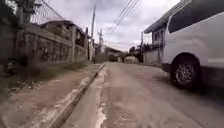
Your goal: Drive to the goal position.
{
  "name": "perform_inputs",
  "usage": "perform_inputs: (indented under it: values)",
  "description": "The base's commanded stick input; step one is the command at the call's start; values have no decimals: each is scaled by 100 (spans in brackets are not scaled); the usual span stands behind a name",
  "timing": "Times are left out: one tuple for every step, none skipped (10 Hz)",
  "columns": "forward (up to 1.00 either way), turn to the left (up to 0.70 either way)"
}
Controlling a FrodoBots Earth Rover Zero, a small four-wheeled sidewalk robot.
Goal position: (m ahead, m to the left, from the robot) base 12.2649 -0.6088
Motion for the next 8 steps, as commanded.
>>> perform_inputs:
  values:
    - [70, 0]
    - [70, 0]
    - [70, -27]
    - [70, -30]
    - [70, -21]
    - [70, 0]
    - [70, 0]
    - [70, 0]
